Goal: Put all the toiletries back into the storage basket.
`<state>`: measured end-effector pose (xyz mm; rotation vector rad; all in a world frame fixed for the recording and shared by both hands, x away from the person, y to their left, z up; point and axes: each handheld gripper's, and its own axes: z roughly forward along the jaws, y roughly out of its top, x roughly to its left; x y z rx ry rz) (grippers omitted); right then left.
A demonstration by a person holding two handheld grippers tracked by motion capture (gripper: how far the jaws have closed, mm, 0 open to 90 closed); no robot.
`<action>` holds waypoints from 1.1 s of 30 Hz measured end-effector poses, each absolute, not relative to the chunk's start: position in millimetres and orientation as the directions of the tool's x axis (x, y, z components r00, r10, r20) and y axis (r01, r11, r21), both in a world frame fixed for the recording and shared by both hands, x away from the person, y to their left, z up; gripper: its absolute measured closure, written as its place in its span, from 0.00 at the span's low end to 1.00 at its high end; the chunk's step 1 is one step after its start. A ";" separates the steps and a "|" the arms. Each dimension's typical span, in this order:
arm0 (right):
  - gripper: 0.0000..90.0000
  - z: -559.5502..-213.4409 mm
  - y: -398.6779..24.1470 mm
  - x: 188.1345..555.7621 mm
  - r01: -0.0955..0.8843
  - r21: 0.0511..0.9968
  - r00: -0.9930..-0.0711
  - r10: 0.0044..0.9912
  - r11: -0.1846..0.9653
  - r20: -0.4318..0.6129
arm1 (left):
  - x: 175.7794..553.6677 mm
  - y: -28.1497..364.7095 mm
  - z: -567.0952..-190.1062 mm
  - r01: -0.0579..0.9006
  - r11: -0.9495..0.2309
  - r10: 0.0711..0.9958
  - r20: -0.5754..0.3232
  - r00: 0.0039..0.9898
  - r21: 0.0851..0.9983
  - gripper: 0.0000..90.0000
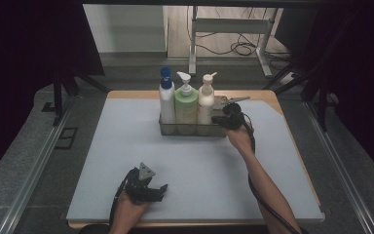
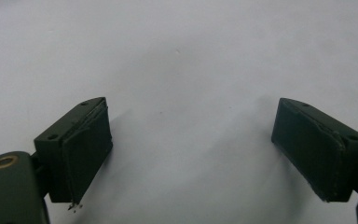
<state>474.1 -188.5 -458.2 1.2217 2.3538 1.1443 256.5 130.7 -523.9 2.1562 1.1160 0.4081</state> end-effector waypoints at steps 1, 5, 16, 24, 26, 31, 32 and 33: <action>0.94 -458.3 -188.9 474.1 0.580 0.742 -0.612 0.781 0.336 0.125 | 256.6 130.7 -523.9 0.601 -0.413 0.810 -0.026 0.586 0.684 0.13; 0.90 -458.2 -193.1 472.8 0.575 0.754 -0.606 0.785 0.318 0.131 | 256.6 130.8 -523.9 0.601 -0.413 0.810 -0.026 0.587 0.684 0.13; 0.77 -448.9 -197.3 465.9 0.546 0.776 -0.609 0.786 0.317 0.108 | 256.5 130.7 -523.9 0.600 -0.413 0.810 -0.026 0.586 0.685 0.13; 0.62 -441.6 -201.3 460.7 0.532 0.786 -0.606 0.790 0.316 0.092 | 256.4 130.7 -523.9 0.600 -0.413 0.810 -0.026 0.587 0.685 0.13; 0.59 -440.0 -202.0 459.5 0.529 0.787 -0.607 0.789 0.317 0.090 | 256.4 130.7 -523.9 0.600 -0.413 0.810 -0.026 0.586 0.685 0.13; 0.54 -435.1 -204.1 454.1 0.513 0.794 -0.617 0.783 0.326 0.077 | 256.4 130.7 -524.0 0.599 -0.412 0.810 -0.026 0.586 0.686 0.13; 0.53 -434.0 -204.5 452.8 0.511 0.795 -0.619 0.781 0.328 0.076 | 256.4 130.8 -524.0 0.599 -0.413 0.809 -0.026 0.587 0.686 0.13; 0.52 -432.9 -205.3 451.3 0.507 0.796 -0.622 0.780 0.330 0.073 | 256.4 130.7 -524.0 0.600 -0.412 0.810 -0.026 0.586 0.686 0.13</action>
